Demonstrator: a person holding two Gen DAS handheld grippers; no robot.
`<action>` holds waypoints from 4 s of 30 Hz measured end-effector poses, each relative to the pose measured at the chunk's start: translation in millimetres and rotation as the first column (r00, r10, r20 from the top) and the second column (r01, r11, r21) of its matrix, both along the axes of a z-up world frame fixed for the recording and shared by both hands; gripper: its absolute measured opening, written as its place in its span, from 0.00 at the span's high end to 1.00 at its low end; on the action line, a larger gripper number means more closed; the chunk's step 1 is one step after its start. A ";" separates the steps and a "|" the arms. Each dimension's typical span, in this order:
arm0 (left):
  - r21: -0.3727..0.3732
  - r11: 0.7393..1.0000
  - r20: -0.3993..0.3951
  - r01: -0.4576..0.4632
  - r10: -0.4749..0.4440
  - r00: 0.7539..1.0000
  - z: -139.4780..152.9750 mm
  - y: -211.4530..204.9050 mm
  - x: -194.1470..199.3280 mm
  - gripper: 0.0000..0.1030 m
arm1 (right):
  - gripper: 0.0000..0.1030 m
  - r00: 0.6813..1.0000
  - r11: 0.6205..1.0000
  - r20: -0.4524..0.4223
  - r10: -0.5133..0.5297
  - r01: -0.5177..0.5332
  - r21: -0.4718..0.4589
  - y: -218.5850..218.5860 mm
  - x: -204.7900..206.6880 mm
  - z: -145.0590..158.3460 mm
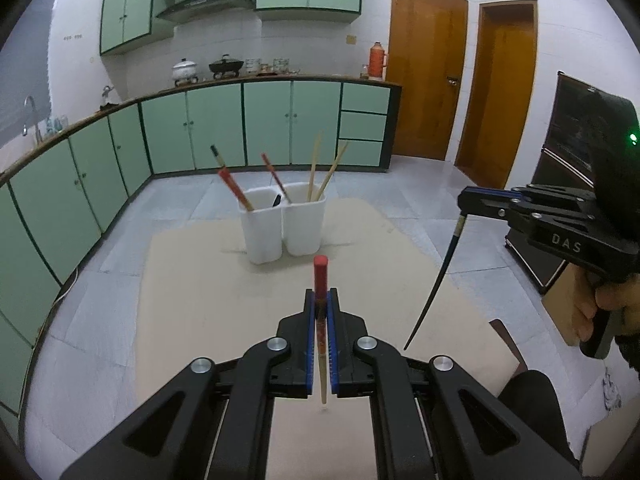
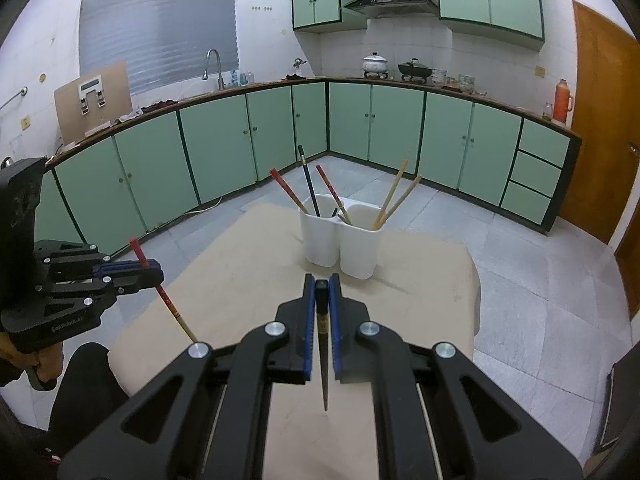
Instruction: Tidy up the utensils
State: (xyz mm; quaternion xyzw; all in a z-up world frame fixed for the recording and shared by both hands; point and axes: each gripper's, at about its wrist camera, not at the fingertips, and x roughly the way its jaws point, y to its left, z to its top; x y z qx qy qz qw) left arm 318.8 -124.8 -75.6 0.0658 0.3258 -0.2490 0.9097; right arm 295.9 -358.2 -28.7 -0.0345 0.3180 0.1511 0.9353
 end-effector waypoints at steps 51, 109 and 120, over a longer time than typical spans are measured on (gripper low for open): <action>-0.088 0.979 0.115 -0.182 0.192 0.975 37.0 -33.3 268.1 0.95 | 0.94 0.987 0.985 0.006 -0.163 0.162 0.066 -25.1 279.1 46.9; -0.031 0.925 0.108 -0.379 0.380 0.919 13.2 76.6 -58.5 0.06 | 0.05 0.939 0.940 0.051 -0.341 0.341 0.016 41.5 -82.2 -39.6; -0.030 0.890 0.094 -0.455 0.456 0.885 23.3 97.8 -144.0 0.06 | 0.05 0.929 0.929 0.024 -0.370 0.370 0.003 51.4 -162.0 -28.4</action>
